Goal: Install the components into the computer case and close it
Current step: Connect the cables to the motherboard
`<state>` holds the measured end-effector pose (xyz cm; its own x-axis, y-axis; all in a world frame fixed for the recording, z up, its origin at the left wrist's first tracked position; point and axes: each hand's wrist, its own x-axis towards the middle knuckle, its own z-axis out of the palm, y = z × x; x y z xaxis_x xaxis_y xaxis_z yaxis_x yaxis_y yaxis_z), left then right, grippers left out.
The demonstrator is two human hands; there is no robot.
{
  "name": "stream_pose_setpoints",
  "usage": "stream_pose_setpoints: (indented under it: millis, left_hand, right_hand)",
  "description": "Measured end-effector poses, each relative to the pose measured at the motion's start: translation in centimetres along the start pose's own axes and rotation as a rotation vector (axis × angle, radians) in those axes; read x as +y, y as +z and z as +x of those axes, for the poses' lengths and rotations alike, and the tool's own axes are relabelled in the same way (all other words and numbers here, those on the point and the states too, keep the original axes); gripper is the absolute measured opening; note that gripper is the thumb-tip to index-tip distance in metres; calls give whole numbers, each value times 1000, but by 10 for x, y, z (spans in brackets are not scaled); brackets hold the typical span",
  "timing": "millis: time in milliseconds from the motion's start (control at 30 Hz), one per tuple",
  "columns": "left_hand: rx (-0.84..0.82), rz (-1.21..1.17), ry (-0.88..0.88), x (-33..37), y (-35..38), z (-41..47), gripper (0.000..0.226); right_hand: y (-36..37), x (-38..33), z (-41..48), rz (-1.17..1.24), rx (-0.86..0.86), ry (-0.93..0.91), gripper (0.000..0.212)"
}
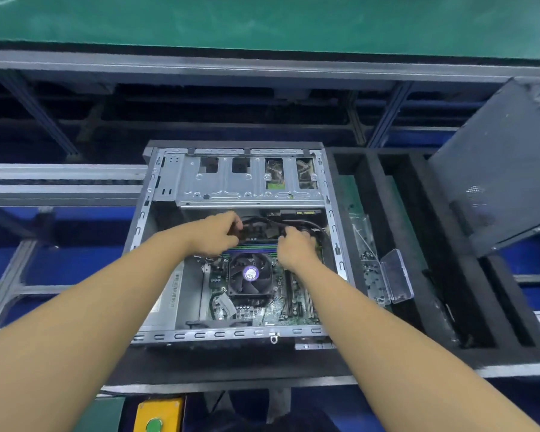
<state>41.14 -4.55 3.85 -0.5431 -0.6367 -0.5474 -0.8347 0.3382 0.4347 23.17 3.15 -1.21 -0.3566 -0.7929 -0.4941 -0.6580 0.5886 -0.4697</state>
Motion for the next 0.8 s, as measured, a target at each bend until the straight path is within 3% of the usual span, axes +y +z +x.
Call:
stream_pose_setpoints:
  millis: [100, 233, 433, 600, 700, 800]
  left_hand:
    - [97, 217, -37, 0, 9, 5, 40]
    - [134, 145, -56, -5, 9, 11, 12]
    - [227, 62, -42, -13, 8, 15, 11]
    - [83, -123, -98, -13, 1, 16, 21]
    - [6, -96, -88, -13, -3, 25, 17]
    - [0, -49, -89, -13, -5, 34, 23]
  right_hand:
    - [4, -5, 10, -76, 64, -30, 33]
    - [11, -8, 19, -32, 52, -39, 36]
    - [16, -13, 28, -103, 44, -58, 36]
    - [13, -15, 30, -32, 29, -36, 36]
    - [15, -13, 33, 93, 29, -10, 27]
    - [15, -12, 35, 212, 72, 25, 34]
